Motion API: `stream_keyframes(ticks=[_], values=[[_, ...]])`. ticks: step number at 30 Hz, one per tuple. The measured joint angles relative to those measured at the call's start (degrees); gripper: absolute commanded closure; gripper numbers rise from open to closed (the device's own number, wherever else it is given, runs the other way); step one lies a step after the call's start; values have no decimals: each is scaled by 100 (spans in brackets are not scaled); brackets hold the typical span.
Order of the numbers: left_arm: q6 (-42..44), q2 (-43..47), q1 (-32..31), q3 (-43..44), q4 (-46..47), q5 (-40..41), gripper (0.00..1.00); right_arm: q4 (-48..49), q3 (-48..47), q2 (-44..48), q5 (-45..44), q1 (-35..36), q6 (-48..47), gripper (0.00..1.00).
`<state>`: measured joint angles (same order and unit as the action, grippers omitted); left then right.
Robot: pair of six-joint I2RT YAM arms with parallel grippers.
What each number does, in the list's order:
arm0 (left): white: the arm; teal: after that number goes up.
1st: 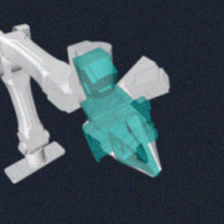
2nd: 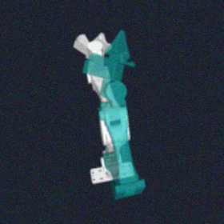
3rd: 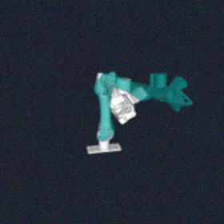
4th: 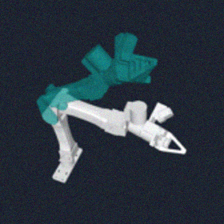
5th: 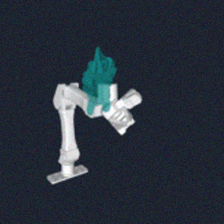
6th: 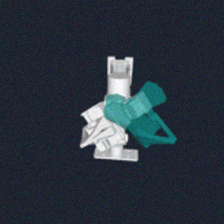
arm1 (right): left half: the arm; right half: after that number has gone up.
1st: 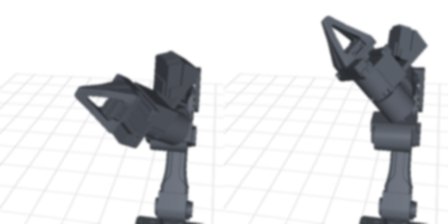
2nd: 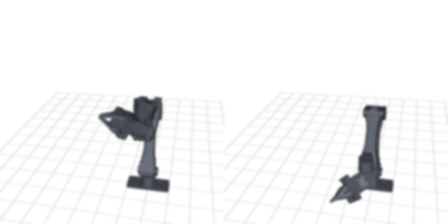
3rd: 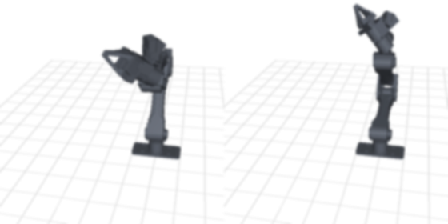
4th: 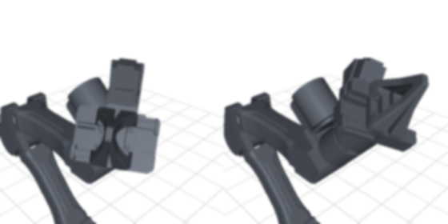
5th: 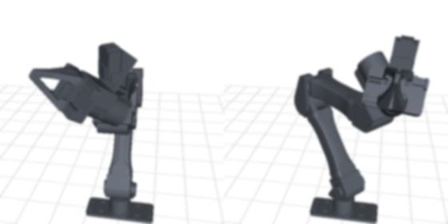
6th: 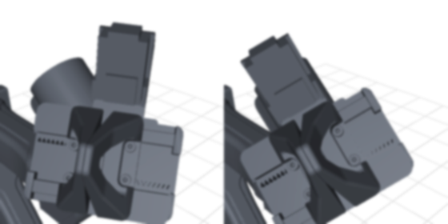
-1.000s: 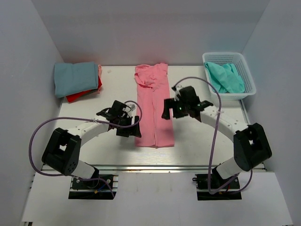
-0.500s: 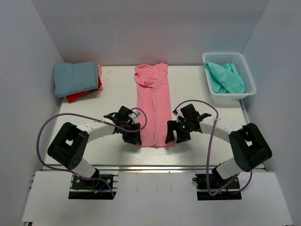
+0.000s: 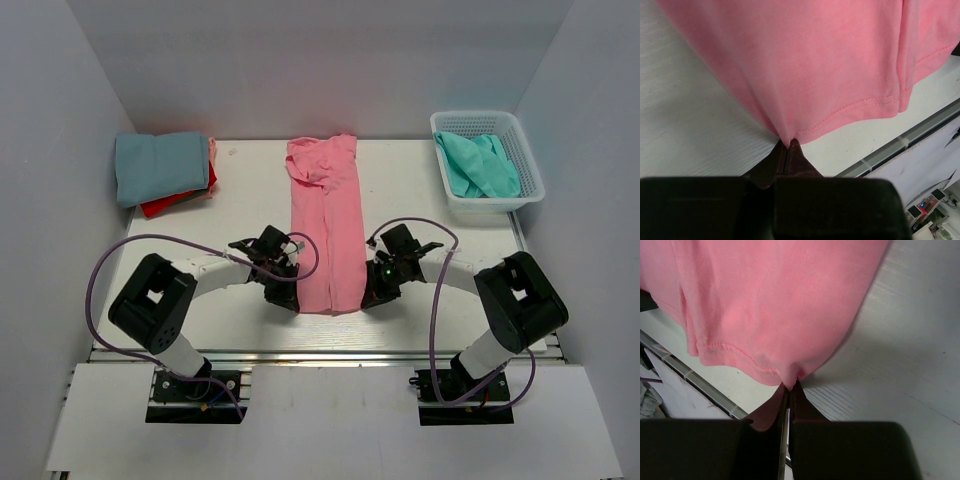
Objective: Fold and stack the t-shirts
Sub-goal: Grab the bottom of the folded rectangular tshirt with both arms, then fold the folded rectangular tshirt in 1/3 of the way
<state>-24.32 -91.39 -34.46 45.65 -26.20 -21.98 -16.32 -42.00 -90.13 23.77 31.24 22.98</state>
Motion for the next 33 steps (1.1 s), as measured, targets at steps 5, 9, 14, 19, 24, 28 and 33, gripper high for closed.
stream_keyframes(ticks=[5, 9, 14, 19, 24, 28, 33], values=[[160, 22, 24, 87, -46, -116, 100, 9, -107, 17, -7, 0, -48, 100], [291, 20, 59, 509, -35, -273, 100, 17, -468, 17, -173, -4, -46, 100], [345, -35, 129, 1394, -33, -42, 100, 7, -1137, 13, -688, -28, 55, 100], [304, -271, 396, 2028, 28, 358, 100, 79, -1834, -138, -1193, -105, 175, 100], [289, -1099, 695, 2874, -57, 636, 100, 37, -2739, -713, -1602, -201, 192, 100], [337, -1657, 916, 3519, -170, 741, 100, -44, -3495, -1193, -1801, -302, 146, 100], [442, -2079, 1167, 4393, -332, 811, 100, -177, -4422, -1784, -1939, -446, 24, 100]])
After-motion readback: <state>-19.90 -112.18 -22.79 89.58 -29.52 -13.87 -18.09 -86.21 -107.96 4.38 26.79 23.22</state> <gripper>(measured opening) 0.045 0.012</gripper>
